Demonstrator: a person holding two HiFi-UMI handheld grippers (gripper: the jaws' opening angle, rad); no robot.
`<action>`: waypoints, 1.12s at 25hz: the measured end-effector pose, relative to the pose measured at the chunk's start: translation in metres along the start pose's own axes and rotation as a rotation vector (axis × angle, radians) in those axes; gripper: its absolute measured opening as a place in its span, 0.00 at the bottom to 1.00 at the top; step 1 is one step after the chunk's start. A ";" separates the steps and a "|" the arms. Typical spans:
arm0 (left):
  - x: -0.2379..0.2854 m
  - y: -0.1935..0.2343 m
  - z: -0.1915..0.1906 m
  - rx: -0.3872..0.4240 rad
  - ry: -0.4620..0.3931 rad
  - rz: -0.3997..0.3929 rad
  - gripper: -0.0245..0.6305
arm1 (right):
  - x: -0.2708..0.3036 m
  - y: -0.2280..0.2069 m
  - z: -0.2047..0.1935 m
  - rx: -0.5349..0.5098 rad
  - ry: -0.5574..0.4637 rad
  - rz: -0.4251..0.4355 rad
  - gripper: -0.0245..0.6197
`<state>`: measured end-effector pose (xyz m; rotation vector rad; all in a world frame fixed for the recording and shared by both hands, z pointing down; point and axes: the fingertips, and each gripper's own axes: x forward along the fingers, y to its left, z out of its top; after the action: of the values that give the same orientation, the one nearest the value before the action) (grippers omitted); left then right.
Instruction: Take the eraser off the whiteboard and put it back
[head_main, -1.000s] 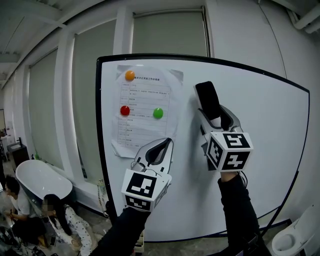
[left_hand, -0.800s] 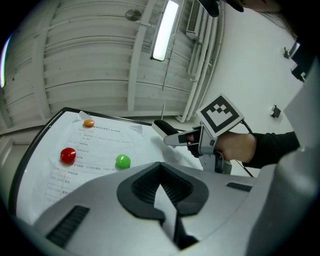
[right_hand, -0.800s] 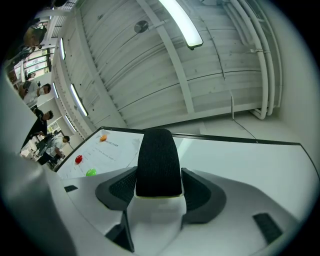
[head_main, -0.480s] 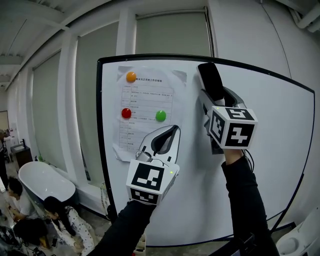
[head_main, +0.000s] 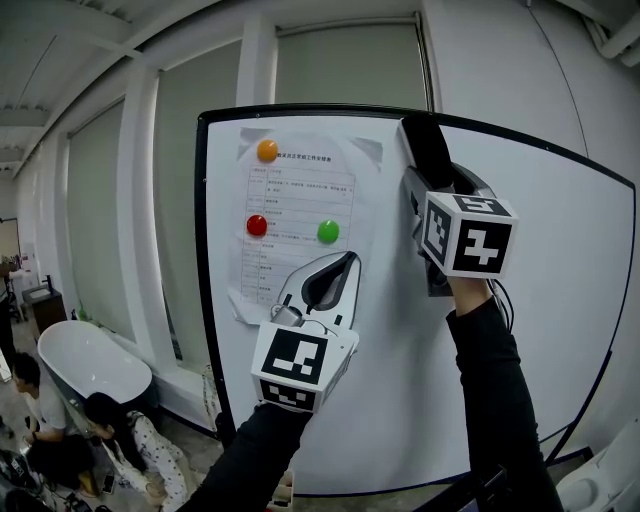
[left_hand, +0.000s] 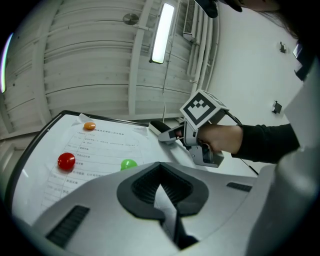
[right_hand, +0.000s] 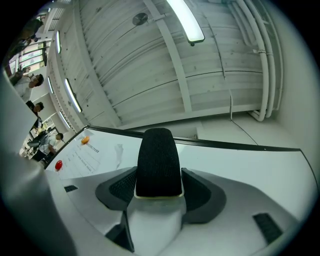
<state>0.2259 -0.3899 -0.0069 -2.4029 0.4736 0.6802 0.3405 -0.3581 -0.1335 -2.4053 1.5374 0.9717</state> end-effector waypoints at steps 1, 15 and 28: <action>0.000 0.000 -0.002 -0.002 0.002 0.000 0.05 | 0.000 0.000 0.000 0.001 -0.006 0.000 0.47; -0.001 -0.004 -0.004 -0.016 -0.004 -0.007 0.05 | -0.007 0.003 0.000 -0.034 -0.087 0.042 0.49; -0.014 -0.016 -0.022 -0.057 0.036 -0.009 0.05 | -0.065 0.001 -0.017 -0.052 -0.119 0.042 0.49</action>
<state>0.2296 -0.3893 0.0233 -2.4727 0.4643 0.6559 0.3290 -0.3159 -0.0826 -2.3110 1.5445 1.1550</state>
